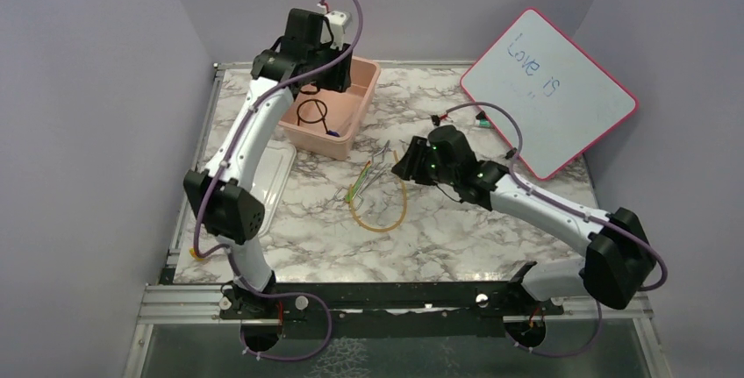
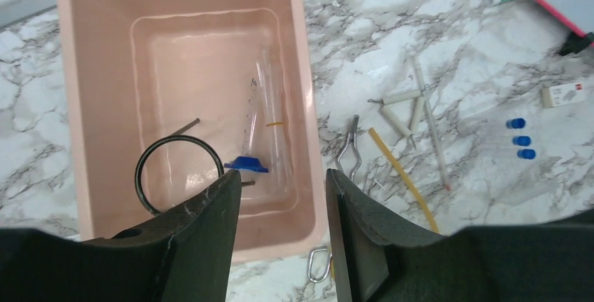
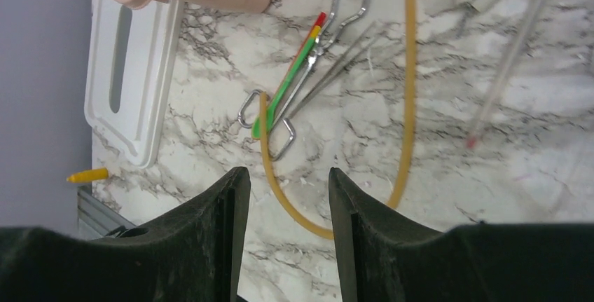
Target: Organize the chemistry lab equipment
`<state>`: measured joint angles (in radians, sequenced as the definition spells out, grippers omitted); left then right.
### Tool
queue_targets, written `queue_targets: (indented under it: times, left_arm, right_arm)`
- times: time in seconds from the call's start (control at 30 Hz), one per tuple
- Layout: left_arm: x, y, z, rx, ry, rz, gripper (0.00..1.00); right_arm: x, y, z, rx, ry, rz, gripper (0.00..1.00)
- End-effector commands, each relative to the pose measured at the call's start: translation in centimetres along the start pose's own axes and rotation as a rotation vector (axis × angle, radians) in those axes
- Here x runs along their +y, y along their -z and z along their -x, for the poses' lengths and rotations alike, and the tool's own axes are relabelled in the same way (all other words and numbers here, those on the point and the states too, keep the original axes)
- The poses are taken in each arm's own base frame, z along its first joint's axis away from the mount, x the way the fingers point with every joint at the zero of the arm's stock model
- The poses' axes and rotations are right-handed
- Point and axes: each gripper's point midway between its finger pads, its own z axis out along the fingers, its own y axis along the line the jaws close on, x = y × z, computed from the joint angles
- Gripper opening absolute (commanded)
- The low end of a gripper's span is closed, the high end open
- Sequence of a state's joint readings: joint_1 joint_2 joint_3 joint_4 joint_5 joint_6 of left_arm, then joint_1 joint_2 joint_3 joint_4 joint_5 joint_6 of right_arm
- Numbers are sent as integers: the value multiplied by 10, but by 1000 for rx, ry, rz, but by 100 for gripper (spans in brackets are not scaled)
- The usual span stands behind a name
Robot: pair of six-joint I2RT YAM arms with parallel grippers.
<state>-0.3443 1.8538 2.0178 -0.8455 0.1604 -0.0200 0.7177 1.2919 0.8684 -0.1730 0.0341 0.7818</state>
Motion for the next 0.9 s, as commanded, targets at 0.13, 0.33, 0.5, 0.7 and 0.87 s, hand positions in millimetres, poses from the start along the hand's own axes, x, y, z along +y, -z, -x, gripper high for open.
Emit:
queue_targets:
  times: [0.13, 0.33, 0.5, 0.7, 0.87]
  left_arm:
    - [-27, 78, -7, -195, 52, -71, 53]
    - [-16, 106, -31, -388, 109, 4, 65]
    - [-19, 102, -45, -406, 134, 20, 65]
    - [-20, 96, -67, -391, 144, 54, 59]
    - [2, 99, -71, -396, 196, 183, 53]
  right_arm:
    - [31, -50, -2, -18, 143, -148, 50]
    - [15, -88, -17, 13, 131, -333, 50]
    - [-11, -111, -22, 43, 193, -511, 50]
    - [-18, -129, -27, 86, 166, -551, 50]
    - [-27, -141, -36, 127, 116, -562, 43]
